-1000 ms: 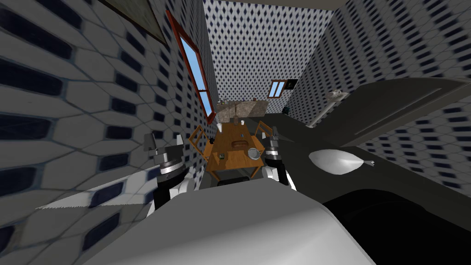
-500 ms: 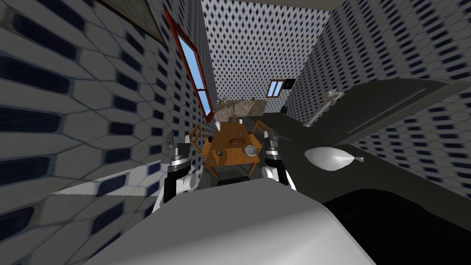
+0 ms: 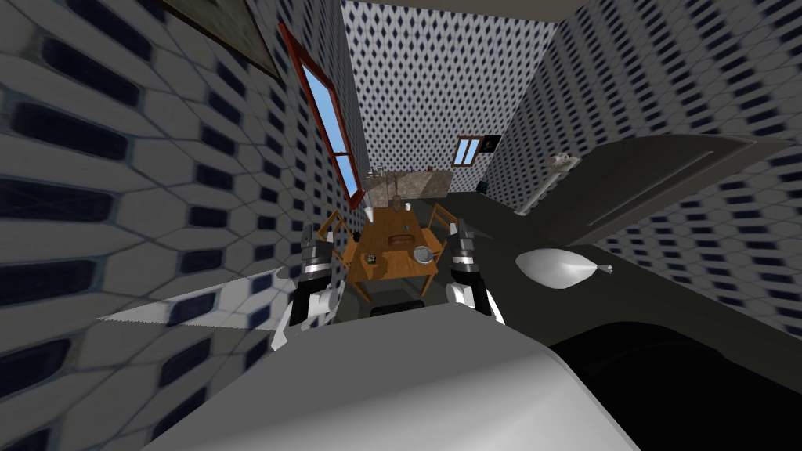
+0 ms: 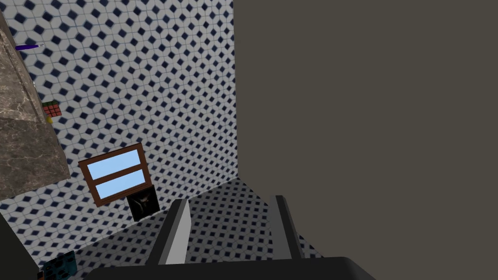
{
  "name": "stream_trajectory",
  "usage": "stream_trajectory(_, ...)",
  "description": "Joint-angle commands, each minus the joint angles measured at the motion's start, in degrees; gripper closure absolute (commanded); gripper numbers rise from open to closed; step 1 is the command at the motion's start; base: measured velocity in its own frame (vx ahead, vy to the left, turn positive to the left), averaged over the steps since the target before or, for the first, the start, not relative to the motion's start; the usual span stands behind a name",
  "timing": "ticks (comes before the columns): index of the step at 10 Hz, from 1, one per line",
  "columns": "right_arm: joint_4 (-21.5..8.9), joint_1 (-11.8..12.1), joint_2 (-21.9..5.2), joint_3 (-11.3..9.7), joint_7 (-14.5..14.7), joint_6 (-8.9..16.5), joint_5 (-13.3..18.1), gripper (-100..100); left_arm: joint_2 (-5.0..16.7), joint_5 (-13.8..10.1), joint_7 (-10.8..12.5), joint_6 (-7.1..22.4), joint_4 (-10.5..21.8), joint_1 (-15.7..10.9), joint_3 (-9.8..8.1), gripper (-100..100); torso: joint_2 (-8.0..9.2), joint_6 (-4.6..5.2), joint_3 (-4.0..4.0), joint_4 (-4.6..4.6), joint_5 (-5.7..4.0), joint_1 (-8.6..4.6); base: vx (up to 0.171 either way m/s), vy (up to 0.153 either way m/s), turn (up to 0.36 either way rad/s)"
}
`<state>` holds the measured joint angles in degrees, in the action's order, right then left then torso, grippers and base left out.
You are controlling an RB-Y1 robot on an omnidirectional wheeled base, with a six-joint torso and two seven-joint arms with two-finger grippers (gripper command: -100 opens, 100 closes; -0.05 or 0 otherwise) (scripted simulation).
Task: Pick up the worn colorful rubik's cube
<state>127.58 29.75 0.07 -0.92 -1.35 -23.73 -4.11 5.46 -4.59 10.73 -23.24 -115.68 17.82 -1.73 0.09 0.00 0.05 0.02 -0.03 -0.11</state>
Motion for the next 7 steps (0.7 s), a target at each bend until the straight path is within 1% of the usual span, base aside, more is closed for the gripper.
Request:
stream_trajectory(1, 0.0, 0.0, 0.0, 0.0, 0.0, 0.0, 0.0, 0, 0.9, -0.2, 1.7, 2.4, 2.9, -2.5, -0.74, -100, 0.0, 0.0, 0.0, 0.0, 0.0, 0.0, -0.028, -0.033, -0.009)
stream_trajectory(2, 0.0, 0.0, 0.0, 0.0, 0.0, 0.0, 0.0, 0, 0.9, -0.2, 1.7, 2.4, 3.6, -2.5, -0.74, -100, 0.0, 0.01, -0.01, 0.0, 0.0, -0.01, -0.023, -0.029, -0.004)
stream_trajectory(3, 0.0, 0.0, 0.0, 0.0, 0.0, 0.0, 0.0, 0, 1.5, -0.2, 3.2, 4.4, 5.9, -4.6, -1.14, -100, -0.01, 0.0, -0.01, 0.0, 0.0, 0.01, -0.028, -0.036, -0.007)
stream_trajectory(4, 0.0, 0.0, 0.0, 0.0, 0.0, 0.0, 0.0, 0, 1.5, -0.2, 3.2, 4.4, 6.5, -4.6, -1.14, -100, -0.01, 0.0, -0.01, 0.0, 0.0, 0.0, -0.022, -0.031, -0.004)
stream_trajectory(5, 0.0, 0.0, 0.0, 0.0, 0.0, 0.0, 0.0, 0, 2.0, -0.3, 4.7, 6.6, 9.0, -6.8, -1.58, -100, -0.02, 0.0, -0.01, -0.01, 0.0, 0.0, -0.019, -0.036, -0.009)
stream_trajectory(6, 0.0, 0.0, 0.0, 0.0, 0.0, 0.0, 0.0, 0, 2.0, -0.3, 4.7, 6.6, 9.5, -6.8, -1.58, -100, -0.04, 0.01, -0.03, -0.01, 0.0, -0.01, -0.017, -0.032, -0.007)
stream_trajectory(7, 0.0, 0.0, 0.0, 0.0, 0.0, 0.0, 0.0, 0, 2.5, -0.3, 6.2, 8.8, 12.3, -9.0, -2.06, -100, -0.04, -0.01, -0.02, -0.01, 0.0, 0.0, -0.026, -0.038, -0.01)
